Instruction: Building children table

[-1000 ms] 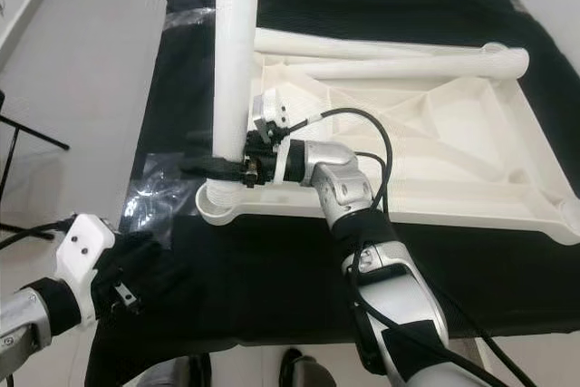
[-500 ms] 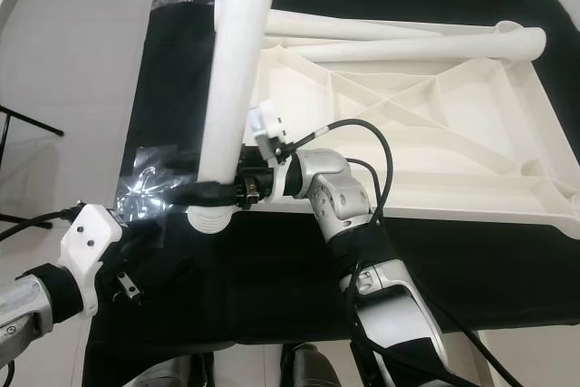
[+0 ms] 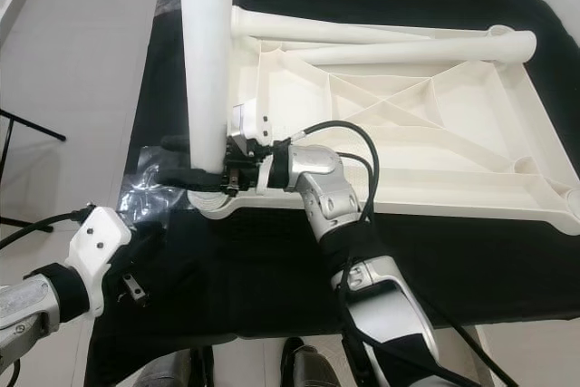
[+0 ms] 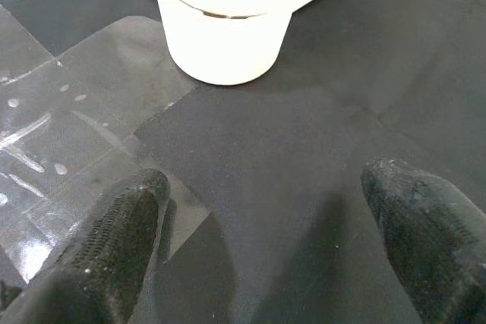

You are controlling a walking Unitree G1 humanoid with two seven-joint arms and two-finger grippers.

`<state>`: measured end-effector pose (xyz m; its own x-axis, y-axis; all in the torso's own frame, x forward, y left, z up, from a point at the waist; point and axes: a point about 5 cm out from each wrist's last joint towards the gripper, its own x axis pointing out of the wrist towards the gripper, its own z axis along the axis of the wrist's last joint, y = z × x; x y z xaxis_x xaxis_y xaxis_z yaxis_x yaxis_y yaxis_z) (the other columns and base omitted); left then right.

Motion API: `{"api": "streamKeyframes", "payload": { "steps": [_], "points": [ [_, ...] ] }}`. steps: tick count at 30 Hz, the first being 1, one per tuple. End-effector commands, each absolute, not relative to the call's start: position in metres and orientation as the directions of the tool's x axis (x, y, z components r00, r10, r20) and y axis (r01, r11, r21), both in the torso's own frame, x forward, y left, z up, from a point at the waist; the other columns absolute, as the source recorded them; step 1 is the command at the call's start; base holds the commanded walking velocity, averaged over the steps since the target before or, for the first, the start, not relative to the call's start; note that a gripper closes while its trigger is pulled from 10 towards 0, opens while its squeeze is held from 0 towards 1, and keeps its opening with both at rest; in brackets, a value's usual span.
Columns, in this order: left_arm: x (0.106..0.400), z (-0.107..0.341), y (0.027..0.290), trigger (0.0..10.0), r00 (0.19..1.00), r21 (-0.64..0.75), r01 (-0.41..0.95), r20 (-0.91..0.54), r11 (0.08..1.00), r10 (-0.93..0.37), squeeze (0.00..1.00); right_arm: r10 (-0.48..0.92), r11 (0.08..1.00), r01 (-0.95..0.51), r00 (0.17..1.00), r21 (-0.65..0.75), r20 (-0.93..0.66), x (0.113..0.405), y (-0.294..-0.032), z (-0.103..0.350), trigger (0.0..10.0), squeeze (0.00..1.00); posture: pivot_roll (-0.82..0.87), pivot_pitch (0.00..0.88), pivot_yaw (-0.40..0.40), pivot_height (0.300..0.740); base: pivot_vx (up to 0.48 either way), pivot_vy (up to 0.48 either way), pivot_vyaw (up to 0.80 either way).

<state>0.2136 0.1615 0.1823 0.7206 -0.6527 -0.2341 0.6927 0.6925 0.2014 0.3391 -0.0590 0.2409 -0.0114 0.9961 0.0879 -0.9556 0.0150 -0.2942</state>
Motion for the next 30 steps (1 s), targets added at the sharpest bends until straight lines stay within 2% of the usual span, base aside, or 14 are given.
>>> {"api": "streamKeyframes", "payload": {
  "steps": [1, 9, 14, 18, 25, 30],
  "points": [
    [0.21, 0.178, 0.161, 10.0, 0.705, 0.203, 0.708, -0.263, 0.676, -0.659, 0.0, 0.998, -0.035, -0.967, -0.046, -0.254, 0.039, 0.336, -0.058, 0.228, 10.0, 0.0, 0.19, 0.329, -0.043, 0.74, 0.0, 0.0, 0.0],
    [0.209, 0.179, 0.161, 10.0, 0.704, 0.204, 0.709, -0.26, 0.675, -0.661, 0.0, 0.997, -0.073, -0.959, -0.061, -0.273, -0.052, 0.341, -0.061, 0.221, 10.0, 0.0, 0.19, 0.339, -0.044, 0.74, 0.0, 0.0, 0.0],
    [0.209, 0.18, 0.161, 10.0, 0.702, 0.207, 0.711, -0.261, 0.672, -0.663, 0.0, 0.987, -0.138, -0.944, -0.107, -0.299, -0.117, 0.339, -0.061, 0.219, 10.0, 0.0, 0.2, 0.343, -0.043, 0.74, 0.0, 0.0, 0.0],
    [0.209, 0.181, 0.162, 10.0, 0.698, 0.21, 0.715, -0.262, 0.666, -0.667, 0.0, 0.947, -0.29, -0.908, -0.226, -0.303, -0.228, 0.332, -0.06, 0.217, 10.0, 0.0, 0.2, 0.347, -0.041, 0.74, 0.0, 0.0, 0.0],
    [0.208, 0.182, 0.163, 10.0, 0.696, 0.212, 0.718, -0.263, 0.663, -0.668, 0.0, 0.922, -0.354, -0.895, -0.285, -0.273, -0.262, 0.333, -0.058, 0.22, 10.0, 0.0, 0.2, 0.353, -0.043, 0.74, 0.0, 0.0, 0.0],
    [0.208, 0.183, 0.163, 10.0, 0.697, 0.214, 0.717, -0.263, 0.664, -0.668, 0.0, 0.913, -0.365, -0.893, -0.287, -0.263, -0.291, 0.338, -0.057, 0.223, 10.0, 0.0, 0.2, 0.356, -0.046, 0.74, 0.0, 0.0, 0.0]
  ]
}}
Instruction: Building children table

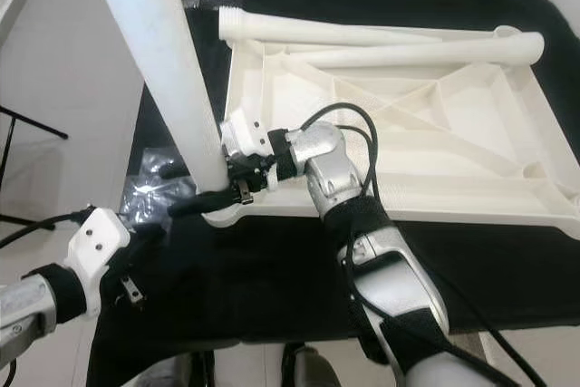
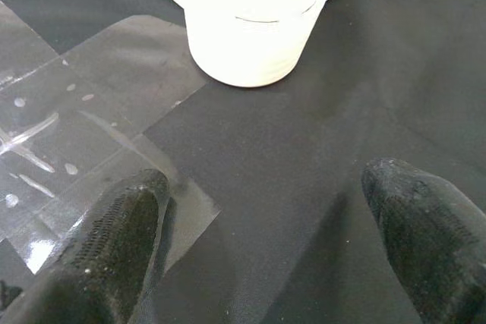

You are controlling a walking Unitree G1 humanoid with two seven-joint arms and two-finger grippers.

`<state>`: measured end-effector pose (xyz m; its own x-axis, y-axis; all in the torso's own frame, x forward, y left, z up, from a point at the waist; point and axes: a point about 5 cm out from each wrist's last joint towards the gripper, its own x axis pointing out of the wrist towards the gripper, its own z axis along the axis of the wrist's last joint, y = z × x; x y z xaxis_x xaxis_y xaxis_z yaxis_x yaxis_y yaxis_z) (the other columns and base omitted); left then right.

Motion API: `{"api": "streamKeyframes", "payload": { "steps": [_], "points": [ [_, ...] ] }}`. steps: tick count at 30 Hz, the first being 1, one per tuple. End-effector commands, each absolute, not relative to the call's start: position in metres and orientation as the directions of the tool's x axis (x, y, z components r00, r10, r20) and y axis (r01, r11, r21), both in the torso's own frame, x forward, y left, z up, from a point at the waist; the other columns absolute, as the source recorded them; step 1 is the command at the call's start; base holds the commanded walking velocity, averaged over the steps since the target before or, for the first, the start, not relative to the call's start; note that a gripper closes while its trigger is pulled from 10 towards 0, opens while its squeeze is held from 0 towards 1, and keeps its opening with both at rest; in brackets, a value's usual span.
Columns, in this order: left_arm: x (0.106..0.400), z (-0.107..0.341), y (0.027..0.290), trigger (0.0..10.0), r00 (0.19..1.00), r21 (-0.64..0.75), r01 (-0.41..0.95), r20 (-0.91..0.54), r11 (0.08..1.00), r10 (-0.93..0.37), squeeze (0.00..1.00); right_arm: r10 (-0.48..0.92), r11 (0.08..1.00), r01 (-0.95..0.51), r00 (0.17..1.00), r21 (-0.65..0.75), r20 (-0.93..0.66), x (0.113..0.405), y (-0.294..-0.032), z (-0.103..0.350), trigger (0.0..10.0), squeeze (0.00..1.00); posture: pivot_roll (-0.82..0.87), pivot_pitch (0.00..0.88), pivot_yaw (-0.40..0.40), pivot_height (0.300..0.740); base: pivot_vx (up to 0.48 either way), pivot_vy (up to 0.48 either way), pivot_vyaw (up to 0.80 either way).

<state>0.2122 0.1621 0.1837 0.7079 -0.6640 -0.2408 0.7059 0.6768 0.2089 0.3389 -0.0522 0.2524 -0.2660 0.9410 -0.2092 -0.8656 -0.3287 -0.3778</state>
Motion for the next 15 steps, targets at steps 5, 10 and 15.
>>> {"api": "streamKeyframes", "payload": {
  "steps": [5, 10, 15],
  "points": [
    [0.2076, 0.183, 0.1631, 10.0, 0.698, 0.214, 0.715, -0.262, 0.666, -0.666, 0.0, 0.908, -0.377, -0.89, -0.301, -0.255, -0.291, 0.3371, -0.0551, 0.2251, 10.0, 0.0, 0.2, 0.359, -0.047, 0.74, 0.0, 0.0, 0.0],
    [0.2079, 0.183, 0.1629, 10.0, 0.699, 0.213, 0.715, -0.261, 0.666, -0.666, 0.0, 0.914, -0.371, -0.895, -0.306, -0.247, -0.265, 0.3349, -0.0541, 0.2222, 10.0, 0.0, 0.19, 0.359, -0.049, 0.74, 0.0, 0.0, 0.0],
    [0.2099, 0.1831, 0.162, 10.0, 0.698, 0.215, 0.715, -0.258, 0.665, -0.668, 0.0, 0.974, -0.21, -0.951, -0.184, -0.226, -0.133, 0.342, -0.0525, 0.2242, 10.0, 0.0, 0.18, 0.356, -0.049, 0.74, 0.0, 0.0, 0.0]
  ]
}}
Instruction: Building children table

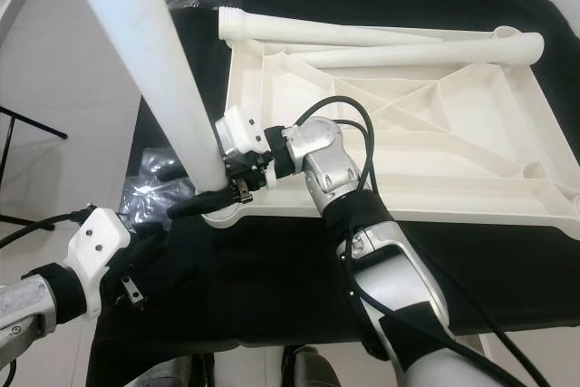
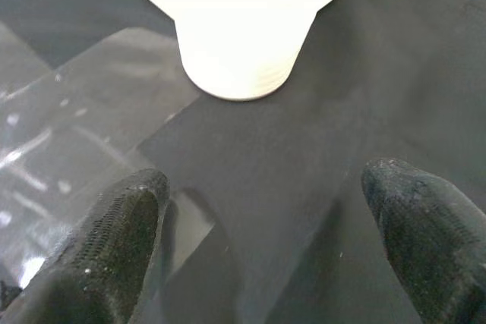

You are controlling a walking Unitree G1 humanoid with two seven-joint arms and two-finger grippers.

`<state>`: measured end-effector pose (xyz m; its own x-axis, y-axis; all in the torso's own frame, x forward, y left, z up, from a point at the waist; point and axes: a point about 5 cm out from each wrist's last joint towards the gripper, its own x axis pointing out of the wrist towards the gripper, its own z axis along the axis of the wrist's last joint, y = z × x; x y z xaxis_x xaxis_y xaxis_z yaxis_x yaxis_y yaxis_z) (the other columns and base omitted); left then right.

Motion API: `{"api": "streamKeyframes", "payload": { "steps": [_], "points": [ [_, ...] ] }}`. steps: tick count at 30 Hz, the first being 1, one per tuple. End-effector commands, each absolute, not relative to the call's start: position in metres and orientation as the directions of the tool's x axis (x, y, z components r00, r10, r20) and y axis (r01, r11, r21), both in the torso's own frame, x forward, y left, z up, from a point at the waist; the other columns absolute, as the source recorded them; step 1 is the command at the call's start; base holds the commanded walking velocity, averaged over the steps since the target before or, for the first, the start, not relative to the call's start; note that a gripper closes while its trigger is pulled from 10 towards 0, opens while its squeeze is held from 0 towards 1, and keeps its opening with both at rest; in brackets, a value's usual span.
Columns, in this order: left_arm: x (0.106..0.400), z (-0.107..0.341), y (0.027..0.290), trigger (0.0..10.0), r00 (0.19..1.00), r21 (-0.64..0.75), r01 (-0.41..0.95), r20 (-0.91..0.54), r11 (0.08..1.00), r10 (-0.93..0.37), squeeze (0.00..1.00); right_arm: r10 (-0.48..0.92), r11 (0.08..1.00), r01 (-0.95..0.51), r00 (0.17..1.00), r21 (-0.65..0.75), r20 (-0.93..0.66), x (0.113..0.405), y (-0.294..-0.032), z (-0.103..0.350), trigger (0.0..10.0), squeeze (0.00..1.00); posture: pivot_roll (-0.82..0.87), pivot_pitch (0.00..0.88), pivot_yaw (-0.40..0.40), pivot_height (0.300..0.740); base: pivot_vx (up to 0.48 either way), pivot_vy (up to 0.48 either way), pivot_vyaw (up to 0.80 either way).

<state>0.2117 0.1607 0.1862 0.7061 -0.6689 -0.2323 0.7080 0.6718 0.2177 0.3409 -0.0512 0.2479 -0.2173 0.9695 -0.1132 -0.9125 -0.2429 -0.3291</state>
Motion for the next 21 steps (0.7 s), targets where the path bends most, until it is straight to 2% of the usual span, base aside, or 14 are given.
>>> {"api": "streamKeyframes", "payload": {
  "steps": [1, 3, 6, 8, 12, 15, 21],
  "points": [
    [0.21, 0.183, 0.162, 10.0, 0.698, 0.215, 0.716, -0.257, 0.664, -0.669, 0.0, 0.986, -0.157, -0.967, -0.142, -0.202, -0.088, 0.344, -0.053, 0.225, 10.0, 0.0, 0.18, 0.356, -0.049, 0.74, 0.0, 0.0, 0.0],
    [0.212, 0.183, 0.161, 10.0, 0.697, 0.216, 0.717, -0.256, 0.663, -0.67, 0.0, 0.994, -0.103, -0.979, -0.096, -0.175, -0.047, 0.346, -0.056, 0.226, 10.0, 0.0, 0.18, 0.354, -0.049, 0.74, 0.0, 0.0, 0.0],
    [0.212, 0.183, 0.161, 10.0, 0.697, 0.216, 0.717, -0.255, 0.663, -0.671, 0.0, 0.996, -0.081, -0.983, -0.076, -0.167, -0.039, 0.346, -0.057, 0.225, 10.0, 0.0, 0.17, 0.353, -0.051, 0.74, 0.0, 0.0, 0.0],
    [0.213, 0.183, 0.16, 10.0, 0.698, 0.22, 0.716, -0.252, 0.663, -0.67, 0.0, 0.999, 0.017, -0.981, 0.026, -0.194, -0.045, 0.346, -0.059, 0.219, 10.0, 0.0, 0.16, 0.352, -0.062, 0.74, 0.0, 0.0, 0.0],
    [0.214, 0.183, 0.161, 10.0, 0.702, 0.223, 0.712, -0.249, 0.666, -0.667, 0.0, 0.996, 0.066, -0.974, 0.076, -0.218, -0.037, 0.34, -0.061, 0.214, 10.0, 0.0, 0.15, 0.352, -0.069, 0.74, 0.0, 0.0, 0.0],
    [0.215, 0.181, 0.16, 10.0, 0.702, 0.221, 0.712, -0.248, 0.667, -0.668, 0.0, 0.987, 0.156, -0.959, 0.16, -0.238, 0.002, 0.33, -0.067, 0.209, 10.0, 0.0, 0.14, 0.349, -0.064, 0.74, 0.0, 0.0, 0.0],
    [0.215, 0.179, 0.158, 10.0, 0.694, 0.219, 0.719, -0.25, 0.659, -0.675, 0.0, 0.976, 0.217, -0.948, 0.217, -0.233, 0.026, 0.323, -0.068, 0.204, 10.0, 0.0, 0.13, 0.346, -0.062, 0.74, 0.0, 0.0, 0.0]
  ]
}}
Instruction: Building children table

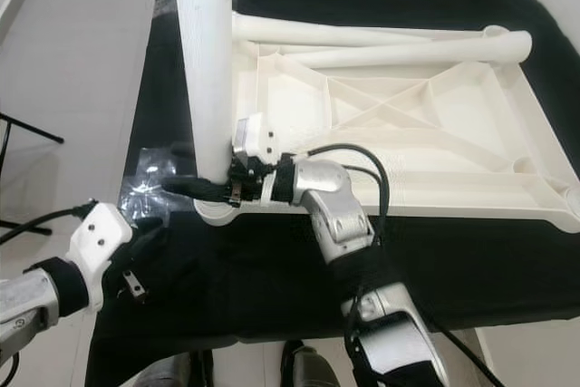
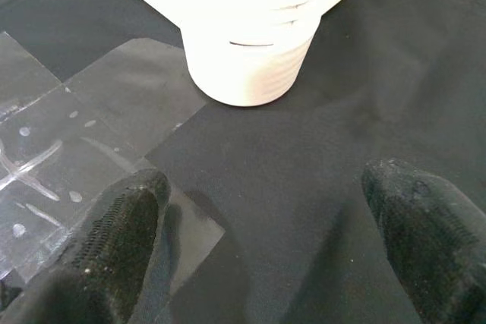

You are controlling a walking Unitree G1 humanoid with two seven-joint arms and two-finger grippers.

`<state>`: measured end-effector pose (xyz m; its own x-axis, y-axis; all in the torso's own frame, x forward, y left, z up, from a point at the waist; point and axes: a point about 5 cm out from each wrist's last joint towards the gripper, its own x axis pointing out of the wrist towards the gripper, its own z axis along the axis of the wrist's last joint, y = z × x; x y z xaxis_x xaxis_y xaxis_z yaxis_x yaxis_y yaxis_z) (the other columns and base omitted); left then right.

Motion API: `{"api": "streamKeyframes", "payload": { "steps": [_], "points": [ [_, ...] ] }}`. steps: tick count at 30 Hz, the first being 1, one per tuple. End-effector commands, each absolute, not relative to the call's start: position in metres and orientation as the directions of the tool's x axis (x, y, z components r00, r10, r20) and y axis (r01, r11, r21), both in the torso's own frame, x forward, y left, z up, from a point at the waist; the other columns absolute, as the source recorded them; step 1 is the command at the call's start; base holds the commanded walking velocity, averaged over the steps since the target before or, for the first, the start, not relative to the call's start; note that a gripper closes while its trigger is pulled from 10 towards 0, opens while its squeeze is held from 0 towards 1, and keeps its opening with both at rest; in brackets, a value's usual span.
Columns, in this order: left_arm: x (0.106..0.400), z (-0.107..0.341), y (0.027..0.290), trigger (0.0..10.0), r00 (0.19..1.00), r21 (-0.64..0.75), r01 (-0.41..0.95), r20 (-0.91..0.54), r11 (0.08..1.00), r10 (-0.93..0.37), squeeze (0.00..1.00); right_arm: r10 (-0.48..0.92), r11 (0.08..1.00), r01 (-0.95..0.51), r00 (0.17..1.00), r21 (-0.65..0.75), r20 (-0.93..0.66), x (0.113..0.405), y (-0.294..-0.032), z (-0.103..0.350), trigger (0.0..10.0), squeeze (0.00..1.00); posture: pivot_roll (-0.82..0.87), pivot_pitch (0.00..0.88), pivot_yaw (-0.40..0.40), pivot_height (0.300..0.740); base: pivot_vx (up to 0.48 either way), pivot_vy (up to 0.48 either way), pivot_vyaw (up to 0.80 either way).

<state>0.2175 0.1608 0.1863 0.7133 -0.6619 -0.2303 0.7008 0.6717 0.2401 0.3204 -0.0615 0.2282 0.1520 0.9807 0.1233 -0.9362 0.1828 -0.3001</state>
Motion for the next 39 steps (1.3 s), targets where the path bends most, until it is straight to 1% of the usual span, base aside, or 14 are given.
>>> {"api": "streamKeyframes", "payload": {
  "steps": [1, 4, 6, 10, 14, 16, 17, 18, 20, 21, 23, 27, 28, 39],
  "points": [
    [0.216, 0.18, 0.157, 10.0, 0.692, 0.219, 0.722, -0.249, 0.657, -0.677, 0.0, 0.976, 0.219, -0.946, 0.216, -0.24, 0.038, 0.321, -0.068, 0.203, 10.0, 0.0, 0.13, 0.343, -0.06, 0.74, 0.0, 0.0, 0.0],
    [0.218, 0.181, 0.156, 10.0, 0.691, 0.224, 0.723, -0.245, 0.653, -0.68, 0.0, 0.992, 0.126, -0.949, 0.129, -0.288, 0.007, 0.314, -0.066, 0.201, 10.0, 0.0, 0.14, 0.334, -0.054, 0.74, 0.0, 0.0, 0.0],
    [0.219, 0.181, 0.156, 10.0, 0.69, 0.226, 0.723, -0.244, 0.652, -0.681, 0.0, 0.995, 0.089, -0.949, 0.096, -0.302, -0.007, 0.312, -0.066, 0.203, 10.0, 0.0, 0.14, 0.335, -0.054, 0.74, 0.0, 0.0, 0.0],
    [0.217, 0.181, 0.157, 10.0, 0.69, 0.229, 0.723, -0.246, 0.651, -0.68, 0.0, 0.996, 0.043, -0.936, 0.069, -0.349, -0.06, 0.316, -0.065, 0.211, 10.0, 0.0, 0.14, 0.336, -0.066, 0.74, 0.0, 0.0, 0.0],
    [0.214, 0.18, 0.156, 10.0, 0.694, 0.225, 0.72, -0.244, 0.657, -0.677, 0.0, 0.992, -0.107, -0.941, -0.078, -0.321, -0.102, 0.317, -0.066, 0.218, 10.0, 0.0, 0.16, 0.344, -0.067, 0.74, 0.0, 0.0, 0.0],
    [0.212, 0.18, 0.156, 10.0, 0.692, 0.222, 0.722, -0.248, 0.656, -0.678, 0.0, 0.984, -0.164, -0.941, -0.136, -0.295, -0.111, 0.319, -0.066, 0.221, 10.0, 0.0, 0.17, 0.351, -0.063, 0.74, 0.0, 0.0, 0.0],
    [0.212, 0.18, 0.156, 10.0, 0.692, 0.222, 0.722, -0.248, 0.656, -0.678, 0.0, 0.984, -0.164, -0.941, -0.136, -0.295, -0.111, 0.319, -0.066, 0.221, 10.0, 0.0, 0.17, 0.351, -0.063, 0.74, 0.0, 0.0, 0.0],
    [0.21, 0.18, 0.157, 10.0, 0.689, 0.22, 0.725, -0.256, 0.653, -0.678, 0.0, 0.971, -0.229, -0.935, -0.202, -0.269, -0.125, 0.321, -0.065, 0.224, 10.0, 0.0, 0.18, 0.362, -0.057, 0.74, 0.0, 0.0, 0.0],
    [0.207, 0.18, 0.158, 10.0, 0.686, 0.22, 0.727, -0.264, 0.65, -0.678, 0.0, 0.952, -0.298, -0.923, -0.27, -0.244, -0.142, 0.321, -0.064, 0.227, 10.0, 0.0, 0.19, 0.372, -0.053, 0.74, 0.0, 0.0, 0.0],
    [0.207, 0.18, 0.158, 10.0, 0.686, 0.22, 0.727, -0.264, 0.65, -0.678, 0.0, 0.952, -0.298, -0.923, -0.27, -0.244, -0.142, 0.321, -0.064, 0.227, 10.0, 0.0, 0.19, 0.372, -0.053, 0.74, 0.0, 0.0, 0.0],
    [0.204, 0.181, 0.158, 10.0, 0.682, 0.217, 0.731, -0.271, 0.647, -0.679, 0.0, 0.932, -0.357, -0.906, -0.328, -0.226, -0.156, 0.322, -0.061, 0.232, 10.0, 0.0, 0.21, 0.384, -0.048, 0.74, 0.0, 0.0, 0.0],
    [0.2, 0.182, 0.159, 10.0, 0.677, 0.213, 0.735, -0.283, 0.643, -0.68, 0.0, 0.91, -0.406, -0.884, -0.367, -0.232, -0.195, 0.324, -0.055, 0.238, 10.0, 0.0, 0.22, 0.397, -0.044, 0.74, 0.0, 0.0, 0.0],
    [0.195, 0.182, 0.159, 10.0, 0.673, 0.209, 0.739, -0.291, 0.641, -0.68, 0.0, 0.889, -0.445, -0.86, -0.389, -0.251, -0.242, 0.324, -0.05, 0.24, 10.0, 0.0, 0.24, 0.417, -0.038, 0.74, 0.0, 0.0, 0.0],
    [0.186, 0.186, 0.161, 10.0, 0.668, 0.21, 0.742, -0.317, 0.637, -0.674, 0.0, 0.823, -0.548, -0.784, -0.442, -0.292, -0.357, 0.319, -0.033, 0.236, 10.0, 0.0, 0.28, 0.451, -0.028, 0.74, 0.0, 0.0, 0.0]
  ]
}}
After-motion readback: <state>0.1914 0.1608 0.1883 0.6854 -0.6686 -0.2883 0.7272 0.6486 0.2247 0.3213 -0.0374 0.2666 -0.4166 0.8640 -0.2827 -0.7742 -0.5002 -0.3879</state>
